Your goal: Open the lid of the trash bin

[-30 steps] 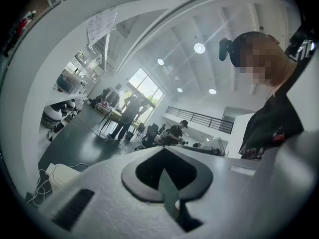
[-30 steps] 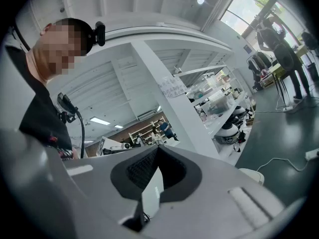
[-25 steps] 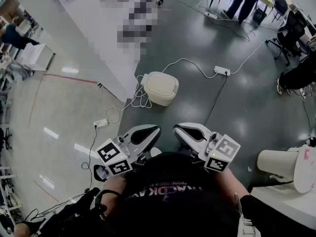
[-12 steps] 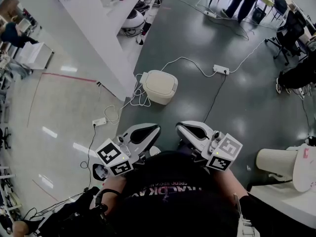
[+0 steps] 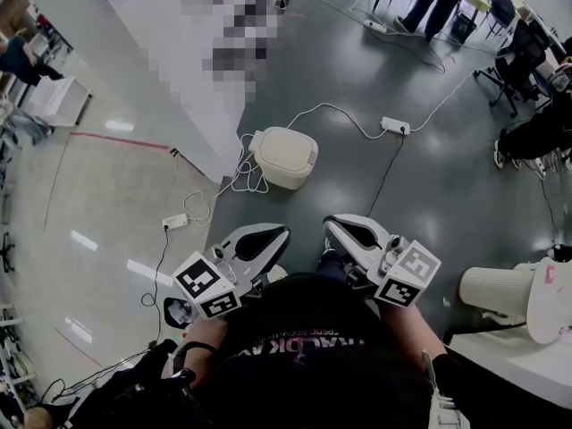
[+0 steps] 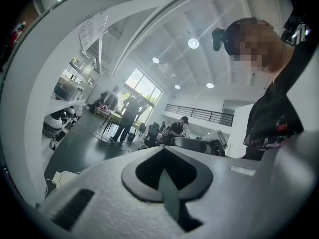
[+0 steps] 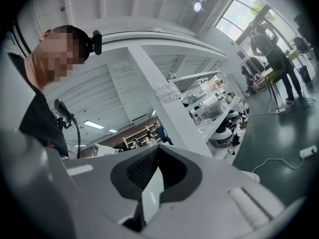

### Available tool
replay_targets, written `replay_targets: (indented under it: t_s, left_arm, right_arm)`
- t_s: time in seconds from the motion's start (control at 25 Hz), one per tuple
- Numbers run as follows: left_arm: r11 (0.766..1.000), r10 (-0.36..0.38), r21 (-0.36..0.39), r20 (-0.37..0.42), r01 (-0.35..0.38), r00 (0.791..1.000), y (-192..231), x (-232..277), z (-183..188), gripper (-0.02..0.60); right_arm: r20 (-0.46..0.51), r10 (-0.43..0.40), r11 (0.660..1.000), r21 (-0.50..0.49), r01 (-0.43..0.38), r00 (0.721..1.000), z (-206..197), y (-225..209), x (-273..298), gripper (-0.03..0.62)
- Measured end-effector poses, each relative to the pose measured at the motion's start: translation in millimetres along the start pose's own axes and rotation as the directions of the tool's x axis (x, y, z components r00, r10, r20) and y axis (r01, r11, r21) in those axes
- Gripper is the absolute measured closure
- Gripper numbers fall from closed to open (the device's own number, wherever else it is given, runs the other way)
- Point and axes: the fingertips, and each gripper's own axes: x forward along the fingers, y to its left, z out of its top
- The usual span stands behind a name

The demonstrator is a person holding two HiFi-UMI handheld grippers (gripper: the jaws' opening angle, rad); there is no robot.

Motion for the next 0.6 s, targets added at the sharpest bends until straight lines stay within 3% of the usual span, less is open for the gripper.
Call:
replay_targets:
  t_s: [0.6]
  left_arm:
    - [1.0,0.008,-0.009,0.0,-0.008,1.0,16,-28,-1,0.58]
  right_arm:
    - [-0.022,-0.058,0.997,-0.049,0.056,0.998,-2,-6,22,0.586]
